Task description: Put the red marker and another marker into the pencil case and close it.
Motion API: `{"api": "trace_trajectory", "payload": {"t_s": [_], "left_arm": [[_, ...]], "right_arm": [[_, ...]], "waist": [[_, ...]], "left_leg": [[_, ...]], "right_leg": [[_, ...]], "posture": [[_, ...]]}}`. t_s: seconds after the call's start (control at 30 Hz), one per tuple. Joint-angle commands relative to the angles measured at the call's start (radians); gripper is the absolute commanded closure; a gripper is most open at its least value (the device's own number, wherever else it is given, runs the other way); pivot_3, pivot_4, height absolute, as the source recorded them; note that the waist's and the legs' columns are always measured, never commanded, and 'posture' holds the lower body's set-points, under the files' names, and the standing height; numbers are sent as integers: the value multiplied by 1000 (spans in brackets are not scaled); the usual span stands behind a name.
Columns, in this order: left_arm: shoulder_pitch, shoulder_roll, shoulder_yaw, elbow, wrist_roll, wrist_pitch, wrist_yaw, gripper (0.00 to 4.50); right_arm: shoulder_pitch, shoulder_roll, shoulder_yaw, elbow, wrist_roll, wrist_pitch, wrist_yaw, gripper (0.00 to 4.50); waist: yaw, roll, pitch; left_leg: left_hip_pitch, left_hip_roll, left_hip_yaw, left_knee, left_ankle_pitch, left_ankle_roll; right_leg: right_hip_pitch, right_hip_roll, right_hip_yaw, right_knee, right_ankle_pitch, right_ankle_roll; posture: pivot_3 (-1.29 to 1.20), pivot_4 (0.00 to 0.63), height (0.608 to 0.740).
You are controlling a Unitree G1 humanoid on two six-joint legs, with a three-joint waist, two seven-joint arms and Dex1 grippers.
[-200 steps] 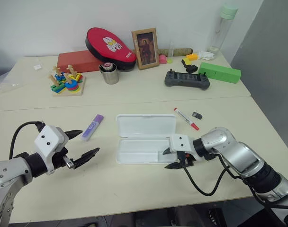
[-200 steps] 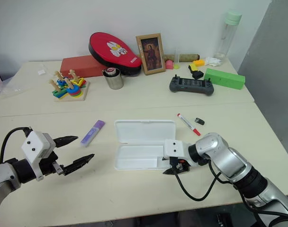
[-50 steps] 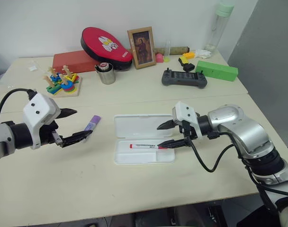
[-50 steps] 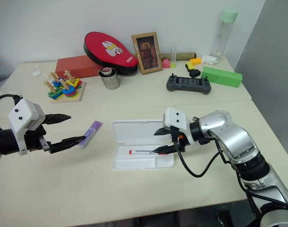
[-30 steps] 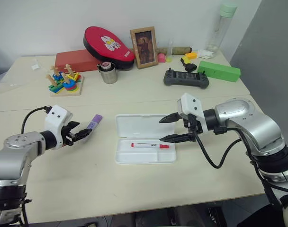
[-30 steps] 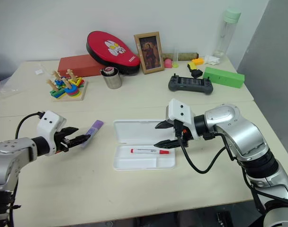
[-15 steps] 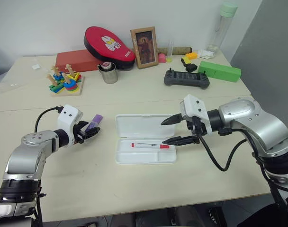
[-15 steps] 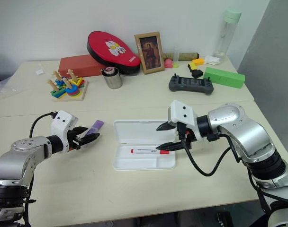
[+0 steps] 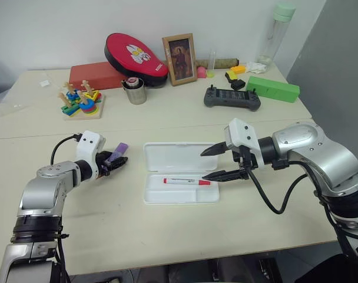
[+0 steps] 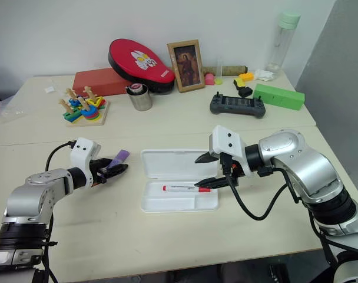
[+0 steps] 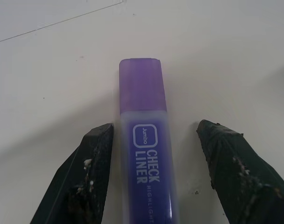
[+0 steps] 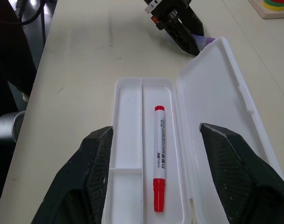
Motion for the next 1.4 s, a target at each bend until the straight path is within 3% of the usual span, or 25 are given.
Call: {"api": "trace_trajectory", "payload": {"t_s": [0.03, 0.17, 0.2, 0.47, 0.87, 1.0, 1.23, 1.4], "left_arm": [[-10, -9, 3, 45, -3, 38, 0, 1454], [-11, -16, -6, 63, 8, 36, -1, 1454], [-10, -14, -7, 62, 11, 32, -2, 1813], [13, 20, -36, 62, 77, -41, -6, 3257], [30, 38, -53, 35, 118, -82, -3, 3291], [66, 84, -45, -69, 104, -70, -46, 3291], [284, 376, 26, -400, 88, -108, -267, 3291], [384, 463, 141, -566, 5, -113, -413, 3291]], "right_arm": [[-7, -6, -21, -37, 13, -5, -7, 1405], [-8, -6, -20, -36, 13, -2, -10, 1405], [-8, -6, -21, -37, 14, 0, -11, 1405], [-8, -7, -19, -38, 24, 2, -19, 1405], [-12, -12, -9, -38, 20, -3, -20, 1405], [-11, -16, -8, -35, 17, -5, -21, 1405], [4, -63, 11, -10, -38, -61, -4, 1405], [12, -83, 10, -3, -58, -75, 10, 1405]], "waist": [[0, 0, 0], [0, 0, 0], [0, 0, 0], [-1, 0, 0], [-2, 0, 0], [-7, 0, 0], [-17, -2, 1], [-8, -1, 2]], "left_leg": [[0, 0, 0, 0, 0, 0], [2, 0, 0, 1, 0, 0], [3, 0, 0, 1, 0, 0], [3, 0, 0, 2, 0, 0], [3, 0, 0, 2, 0, 0], [3, 0, 0, 2, 0, 0], [0, 0, 1, -1, 0, 0], [-1, 0, 1, -2, 0, 0]], "right_leg": [[0, 0, 0, 0, 0, 0], [3, 0, 0, 1, 0, 0], [3, 0, 0, 1, 0, 0], [5, 0, 0, 0, 0, 1], [5, 0, 0, 0, 0, 1], [4, 0, 0, 0, 0, 1], [0, -1, 1, -1, 0, 1], [-1, 0, 1, -2, 0, 0]], "posture": [[0, 150, 740], [0, 150, 740], [0, 150, 740], [0, 150, 740], [0, 150, 740], [0, 150, 740], [0, 150, 740], [0, 150, 740]]}}
